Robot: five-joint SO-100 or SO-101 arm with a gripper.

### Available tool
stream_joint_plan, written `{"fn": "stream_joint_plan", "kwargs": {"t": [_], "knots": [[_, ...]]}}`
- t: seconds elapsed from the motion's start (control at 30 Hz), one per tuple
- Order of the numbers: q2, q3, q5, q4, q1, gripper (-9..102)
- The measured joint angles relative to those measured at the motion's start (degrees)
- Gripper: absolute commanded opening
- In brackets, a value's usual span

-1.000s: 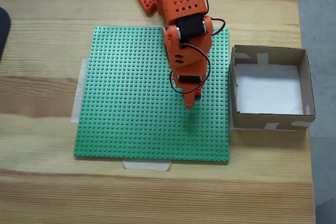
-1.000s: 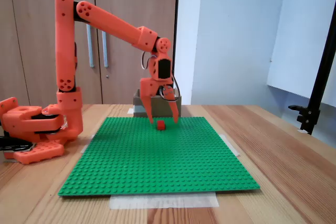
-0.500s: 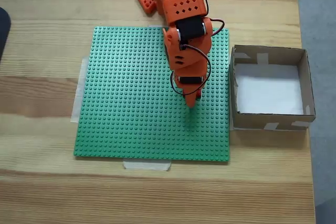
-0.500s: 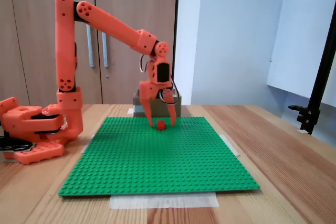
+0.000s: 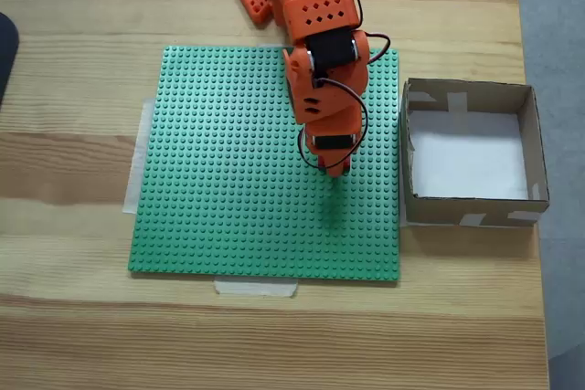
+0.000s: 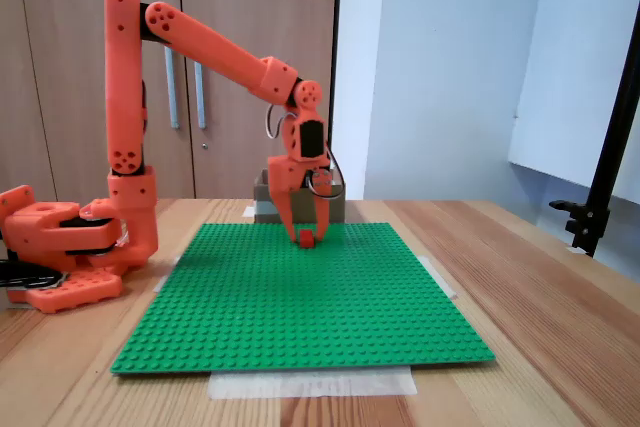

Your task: Pick the red lego block and put it in the box.

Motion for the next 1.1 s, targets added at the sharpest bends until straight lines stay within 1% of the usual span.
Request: {"fn": "stream_joint_plan", "kwargs": {"t": [0.33, 0.6, 0.77, 1.1], "knots": [[0.0, 0.0, -0.2, -1.2, 0.0, 7], [0.0, 0.0, 0.1, -1.3, 0.0, 6], [0.3, 0.0, 0.5, 0.6, 0.0, 4], [9.0, -3.7, 0.4, 5.2, -0.1, 3]]}}
